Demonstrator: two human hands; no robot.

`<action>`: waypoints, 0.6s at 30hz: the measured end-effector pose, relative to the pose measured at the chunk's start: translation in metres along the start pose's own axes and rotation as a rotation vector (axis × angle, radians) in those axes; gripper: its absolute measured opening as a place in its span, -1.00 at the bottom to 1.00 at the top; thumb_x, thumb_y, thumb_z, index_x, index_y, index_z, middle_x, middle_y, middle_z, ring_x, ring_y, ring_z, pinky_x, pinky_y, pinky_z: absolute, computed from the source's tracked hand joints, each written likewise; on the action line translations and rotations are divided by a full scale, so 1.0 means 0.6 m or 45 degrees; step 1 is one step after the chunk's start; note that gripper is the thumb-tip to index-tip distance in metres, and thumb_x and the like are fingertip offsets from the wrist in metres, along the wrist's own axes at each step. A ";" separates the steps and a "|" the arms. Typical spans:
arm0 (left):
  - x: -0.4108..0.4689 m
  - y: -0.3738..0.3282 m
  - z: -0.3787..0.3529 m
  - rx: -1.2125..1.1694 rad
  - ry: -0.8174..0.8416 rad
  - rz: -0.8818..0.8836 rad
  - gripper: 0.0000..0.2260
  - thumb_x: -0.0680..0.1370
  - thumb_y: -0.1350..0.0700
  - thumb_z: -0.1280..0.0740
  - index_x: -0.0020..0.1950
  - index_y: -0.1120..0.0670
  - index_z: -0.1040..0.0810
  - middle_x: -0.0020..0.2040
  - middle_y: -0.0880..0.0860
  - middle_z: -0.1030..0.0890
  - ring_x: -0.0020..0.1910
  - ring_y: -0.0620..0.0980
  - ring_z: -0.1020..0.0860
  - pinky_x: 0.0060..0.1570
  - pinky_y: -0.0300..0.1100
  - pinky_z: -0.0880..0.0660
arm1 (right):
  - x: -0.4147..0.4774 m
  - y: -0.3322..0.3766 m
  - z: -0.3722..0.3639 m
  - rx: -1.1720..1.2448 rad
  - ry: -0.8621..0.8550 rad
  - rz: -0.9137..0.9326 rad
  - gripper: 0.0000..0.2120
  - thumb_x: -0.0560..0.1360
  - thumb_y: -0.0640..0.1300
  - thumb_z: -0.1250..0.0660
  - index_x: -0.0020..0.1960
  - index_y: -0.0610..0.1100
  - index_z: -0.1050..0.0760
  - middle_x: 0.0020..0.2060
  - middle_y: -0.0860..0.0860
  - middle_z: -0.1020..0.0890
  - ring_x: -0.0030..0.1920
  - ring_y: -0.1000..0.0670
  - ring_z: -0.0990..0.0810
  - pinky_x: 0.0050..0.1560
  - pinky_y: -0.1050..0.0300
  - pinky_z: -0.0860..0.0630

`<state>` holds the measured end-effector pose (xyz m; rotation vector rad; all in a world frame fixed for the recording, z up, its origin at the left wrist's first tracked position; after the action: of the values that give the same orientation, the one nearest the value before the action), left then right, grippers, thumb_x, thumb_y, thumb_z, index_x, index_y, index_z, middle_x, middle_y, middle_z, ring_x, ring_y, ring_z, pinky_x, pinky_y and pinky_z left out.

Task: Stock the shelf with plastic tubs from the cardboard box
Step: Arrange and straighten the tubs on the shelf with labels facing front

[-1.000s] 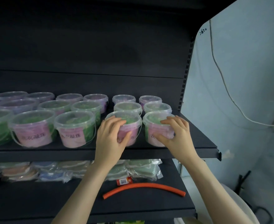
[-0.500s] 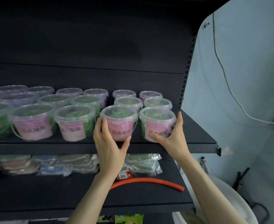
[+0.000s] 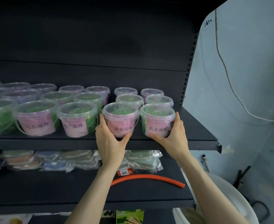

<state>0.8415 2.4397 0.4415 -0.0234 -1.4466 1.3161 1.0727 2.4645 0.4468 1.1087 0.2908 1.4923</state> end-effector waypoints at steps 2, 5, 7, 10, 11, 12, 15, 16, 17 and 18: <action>-0.002 0.000 0.000 0.012 -0.005 0.012 -0.02 0.29 -0.02 -0.57 0.50 0.17 -0.04 0.24 0.24 -0.38 0.26 0.14 -0.35 0.22 0.04 -0.39 | -0.002 -0.001 0.001 -0.009 0.005 -0.004 0.15 0.22 0.19 -0.54 0.53 -0.04 0.14 0.40 0.02 -0.23 0.41 0.01 -0.21 0.31 0.01 -0.32; -0.002 0.002 -0.002 0.028 0.011 0.020 -0.02 0.30 -0.02 -0.56 0.50 0.20 -0.02 0.32 0.24 -0.33 0.34 0.15 -0.29 0.30 0.05 -0.34 | -0.002 0.000 0.000 -0.011 0.008 -0.015 0.17 0.20 0.20 -0.53 0.53 -0.05 0.15 0.40 0.01 -0.25 0.41 -0.01 -0.21 0.34 -0.05 -0.33; -0.002 0.005 -0.004 0.036 0.044 0.020 -0.01 0.31 -0.03 -0.55 0.51 0.21 0.01 0.38 0.24 -0.28 0.39 0.14 -0.24 0.33 0.00 -0.27 | -0.001 0.001 -0.004 -0.029 0.021 -0.029 0.17 0.19 0.22 -0.52 0.52 -0.04 0.15 0.38 0.00 -0.30 0.37 -0.05 -0.26 0.28 -0.11 -0.38; 0.000 0.004 -0.003 0.037 0.080 0.022 -0.01 0.32 -0.03 -0.54 0.51 0.21 0.03 0.44 0.20 -0.25 0.43 0.12 -0.23 0.33 -0.07 -0.23 | -0.002 0.004 -0.005 -0.061 0.036 -0.052 0.18 0.20 0.24 -0.49 0.51 -0.01 0.23 0.33 0.00 -0.38 0.30 -0.09 -0.37 0.18 -0.12 -0.45; 0.000 0.003 -0.003 0.034 0.089 0.025 -0.01 0.32 -0.03 -0.54 0.51 0.20 0.02 0.45 0.19 -0.25 0.43 0.12 -0.23 0.33 -0.07 -0.24 | -0.002 0.004 -0.005 -0.064 0.035 -0.058 0.18 0.21 0.24 -0.48 0.51 -0.01 0.25 0.34 0.00 -0.38 0.30 -0.09 -0.38 0.18 -0.10 -0.45; 0.001 0.003 -0.002 0.029 0.093 0.030 -0.02 0.32 -0.03 -0.54 0.51 0.19 0.02 0.46 0.17 -0.25 0.43 0.10 -0.24 0.32 -0.05 -0.26 | -0.002 0.003 -0.005 -0.068 0.032 -0.060 0.18 0.22 0.24 -0.48 0.51 -0.01 0.26 0.34 0.00 -0.38 0.30 -0.10 -0.38 0.19 -0.07 -0.44; 0.003 0.006 0.000 0.030 0.098 0.045 -0.02 0.32 -0.03 -0.54 0.52 0.13 0.02 0.46 0.12 -0.27 0.41 0.07 -0.27 0.28 -0.01 -0.33 | -0.002 0.002 -0.007 -0.104 0.024 -0.066 0.17 0.21 0.25 -0.47 0.51 -0.03 0.24 0.33 0.00 -0.40 0.29 -0.10 -0.38 0.13 0.00 -0.41; 0.004 0.009 0.000 0.030 0.103 0.052 -0.02 0.31 -0.03 -0.54 0.52 0.11 0.02 0.46 0.11 -0.27 0.41 0.06 -0.27 0.27 0.00 -0.33 | -0.002 0.002 -0.007 -0.115 0.021 -0.068 0.17 0.21 0.26 -0.46 0.52 -0.03 0.23 0.32 0.01 -0.42 0.29 -0.10 -0.39 0.12 0.00 -0.40; 0.005 0.010 0.000 0.029 0.110 0.061 -0.02 0.31 -0.03 -0.54 0.52 0.10 0.02 0.46 0.10 -0.27 0.41 0.06 -0.28 0.26 0.00 -0.34 | -0.002 0.003 -0.007 -0.119 0.020 -0.067 0.18 0.20 0.27 -0.46 0.52 -0.03 0.22 0.31 0.01 -0.42 0.29 -0.10 -0.39 0.11 0.00 -0.41; 0.006 0.012 0.000 0.029 0.118 0.070 -0.02 0.32 -0.03 -0.54 0.53 0.08 0.03 0.46 0.09 -0.28 0.41 0.06 -0.28 0.25 0.00 -0.35 | -0.002 0.004 -0.007 -0.117 0.020 -0.063 0.18 0.19 0.27 -0.45 0.51 -0.03 0.22 0.30 0.02 -0.43 0.29 -0.10 -0.39 0.11 0.00 -0.41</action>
<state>0.8359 2.4448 0.4389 -0.1084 -1.3602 1.3588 1.0676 2.4643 0.4455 1.0103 0.2562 1.4571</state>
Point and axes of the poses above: each hand's wrist, its own x-axis towards the middle knuckle, its own z-axis out of the back of the hand, y = z × x, the point moved 8 cm from there along x, towards the middle knuckle
